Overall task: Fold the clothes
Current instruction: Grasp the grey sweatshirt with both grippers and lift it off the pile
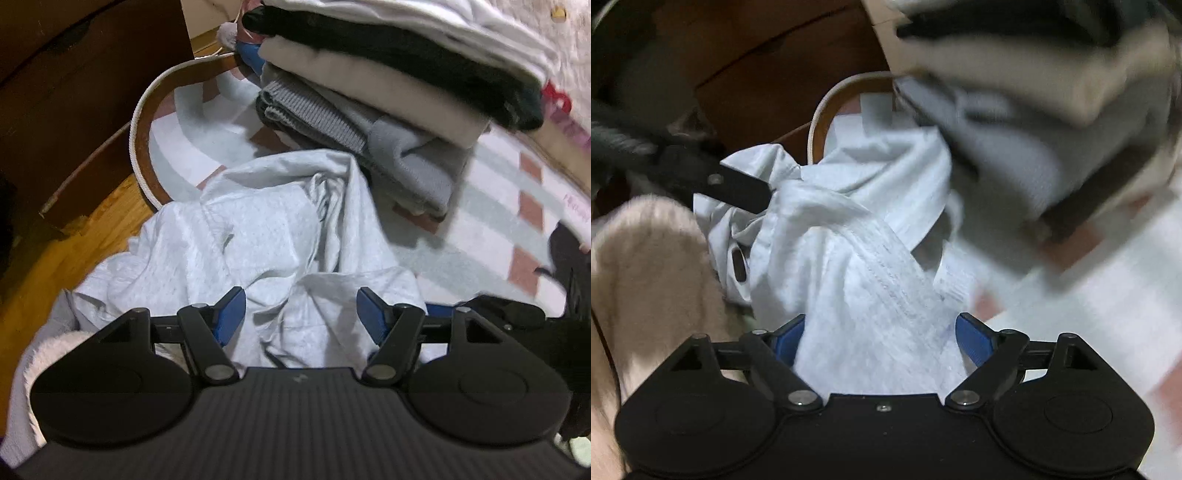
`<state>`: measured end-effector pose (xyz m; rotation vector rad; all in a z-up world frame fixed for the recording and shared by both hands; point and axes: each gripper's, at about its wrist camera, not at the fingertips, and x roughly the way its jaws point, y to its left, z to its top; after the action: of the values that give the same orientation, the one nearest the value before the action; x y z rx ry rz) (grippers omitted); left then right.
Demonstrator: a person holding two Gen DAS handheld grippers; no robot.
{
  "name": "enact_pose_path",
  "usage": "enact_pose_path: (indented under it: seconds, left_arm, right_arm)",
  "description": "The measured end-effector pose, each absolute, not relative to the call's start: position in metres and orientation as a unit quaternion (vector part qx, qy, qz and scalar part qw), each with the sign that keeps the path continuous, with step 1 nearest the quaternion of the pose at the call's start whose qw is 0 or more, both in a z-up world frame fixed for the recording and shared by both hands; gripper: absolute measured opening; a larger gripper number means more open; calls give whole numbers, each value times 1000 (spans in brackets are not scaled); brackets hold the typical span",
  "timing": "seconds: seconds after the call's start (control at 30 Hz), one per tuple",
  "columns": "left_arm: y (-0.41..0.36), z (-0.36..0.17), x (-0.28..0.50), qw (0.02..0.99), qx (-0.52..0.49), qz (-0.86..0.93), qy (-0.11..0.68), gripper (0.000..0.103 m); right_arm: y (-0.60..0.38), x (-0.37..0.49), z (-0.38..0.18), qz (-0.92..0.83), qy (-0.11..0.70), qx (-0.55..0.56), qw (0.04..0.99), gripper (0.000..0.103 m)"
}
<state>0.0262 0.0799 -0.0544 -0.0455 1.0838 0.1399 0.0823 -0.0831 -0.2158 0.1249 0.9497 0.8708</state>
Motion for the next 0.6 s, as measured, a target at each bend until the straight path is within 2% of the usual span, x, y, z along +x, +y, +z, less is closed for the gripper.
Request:
enact_pose_path:
  seconds: [0.03,0.1,0.13,0.27,0.33,0.43,0.47,0.5,0.6]
  left_arm:
    - [78,-56,26,854,-10,69,515,67]
    - [74,-59,26,853,20,66,517,69]
    - [71,-61,26,852,34,63,518,70]
    - [58,-72,25,853,68,42,516,79]
    - [49,-82,28,855,88,30,510,90]
    - [35,-95,34,855,116,44,504,90]
    - [30,-99,36,855,125,49,501,79]
    - [26,-104,38,855,134,54,499,56]
    - [12,-109,36,864,164,55,472,22]
  right_arm:
    - [-85,84,-222,406,451,88,790,53]
    - [-94,85,-222,400,443,122,793,32]
    - [-100,84,-217,394,432,131,801,26]
    - [-132,80,-175,356,363,138,850,21]
    - [-145,72,-153,342,327,124,872,20]
    - [-166,56,-122,322,286,122,894,16]
    - [-173,51,-113,314,273,121,901,13]
    - [-181,48,-107,305,262,122,908,5]
    - [-212,37,-91,278,248,120,920,5]
